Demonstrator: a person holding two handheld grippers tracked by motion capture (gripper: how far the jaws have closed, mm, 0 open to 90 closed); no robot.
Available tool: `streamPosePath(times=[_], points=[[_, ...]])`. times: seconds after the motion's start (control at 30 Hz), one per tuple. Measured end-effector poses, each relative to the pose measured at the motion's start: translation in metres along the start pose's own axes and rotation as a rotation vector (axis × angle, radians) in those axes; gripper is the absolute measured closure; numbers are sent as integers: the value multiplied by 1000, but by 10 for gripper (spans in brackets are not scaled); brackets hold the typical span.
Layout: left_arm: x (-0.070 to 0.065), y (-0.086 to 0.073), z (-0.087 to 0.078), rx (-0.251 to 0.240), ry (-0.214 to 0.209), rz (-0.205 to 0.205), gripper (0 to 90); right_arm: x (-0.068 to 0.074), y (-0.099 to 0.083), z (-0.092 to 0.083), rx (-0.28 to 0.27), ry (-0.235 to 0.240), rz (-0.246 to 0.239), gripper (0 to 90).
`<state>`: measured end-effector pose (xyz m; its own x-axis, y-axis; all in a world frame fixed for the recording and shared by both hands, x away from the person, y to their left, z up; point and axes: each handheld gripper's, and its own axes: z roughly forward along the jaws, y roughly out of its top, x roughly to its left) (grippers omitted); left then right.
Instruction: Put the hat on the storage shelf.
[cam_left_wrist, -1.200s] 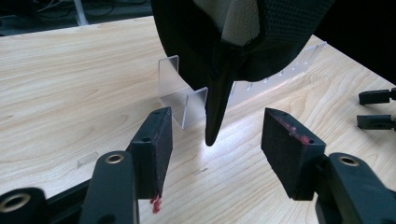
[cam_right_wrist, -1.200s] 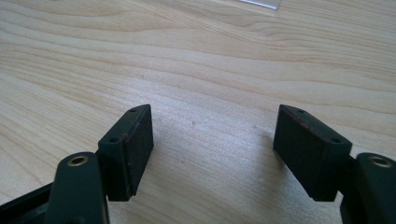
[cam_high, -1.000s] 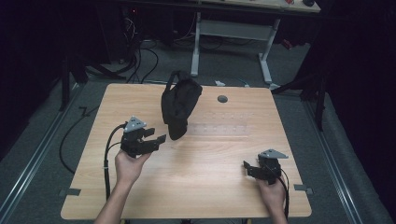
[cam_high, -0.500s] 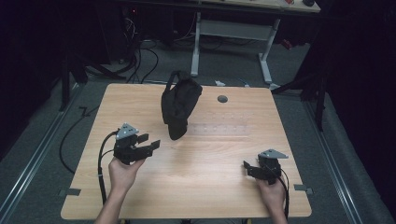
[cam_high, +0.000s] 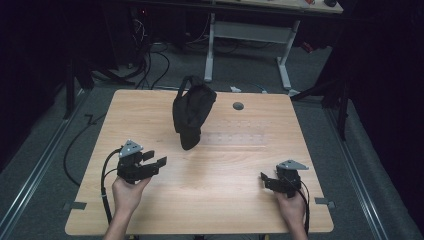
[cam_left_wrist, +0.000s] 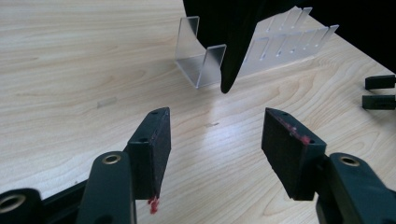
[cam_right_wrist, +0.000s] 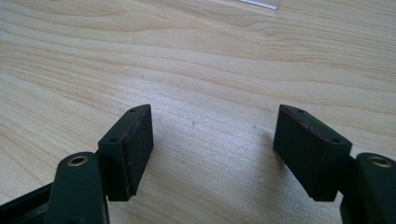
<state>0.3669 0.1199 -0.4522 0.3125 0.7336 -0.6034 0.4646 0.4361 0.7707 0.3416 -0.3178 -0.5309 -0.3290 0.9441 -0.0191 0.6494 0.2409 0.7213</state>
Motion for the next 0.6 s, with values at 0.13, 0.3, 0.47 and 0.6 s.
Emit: streamPosePath(times=[0.13,0.3,0.47,0.6], points=[[5,-7,-3,12,11,-18,429,0,0,0,0,0,0,288],[8,-13,-4,18,21,-29,431,0,0,0,0,-1,-1,288],[11,-20,-3,30,33,-25,430,0,0,0,-1,0,-1,288],[14,-29,-1,40,50,-20,428,0,0,0,0,-1,0,288]])
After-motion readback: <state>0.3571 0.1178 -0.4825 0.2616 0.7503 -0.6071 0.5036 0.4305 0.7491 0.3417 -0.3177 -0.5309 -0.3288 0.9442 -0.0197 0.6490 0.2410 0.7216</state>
